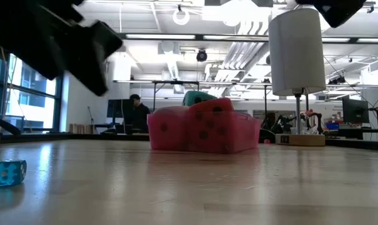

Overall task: Pick & Place Dice
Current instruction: Put the small light blue die into the red bin

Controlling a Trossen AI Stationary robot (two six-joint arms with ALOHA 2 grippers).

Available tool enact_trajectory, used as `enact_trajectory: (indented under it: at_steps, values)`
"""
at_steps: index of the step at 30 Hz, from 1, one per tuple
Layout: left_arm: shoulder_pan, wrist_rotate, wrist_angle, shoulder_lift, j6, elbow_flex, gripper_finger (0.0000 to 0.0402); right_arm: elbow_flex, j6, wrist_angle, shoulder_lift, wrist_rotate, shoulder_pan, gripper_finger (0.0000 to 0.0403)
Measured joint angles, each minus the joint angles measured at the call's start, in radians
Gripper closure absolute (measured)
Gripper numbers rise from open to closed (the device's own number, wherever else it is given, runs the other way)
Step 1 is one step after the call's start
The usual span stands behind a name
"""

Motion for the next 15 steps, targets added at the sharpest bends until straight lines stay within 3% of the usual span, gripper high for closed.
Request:
enact_trajectory:
  at_steps: [8,15]
  values:
    - [-0.126,-0.02,0.067,0.031,-0.003,0.0,0.0183,0.0,-0.021,0.233,0.091,-0.035,0.043,0.0211]
    - [-0.147,-0.105,0.065,0.084,-0.024,0.0,0.0183,0.0,-0.056,0.354,0.097,-0.056,0.047,0.0211]
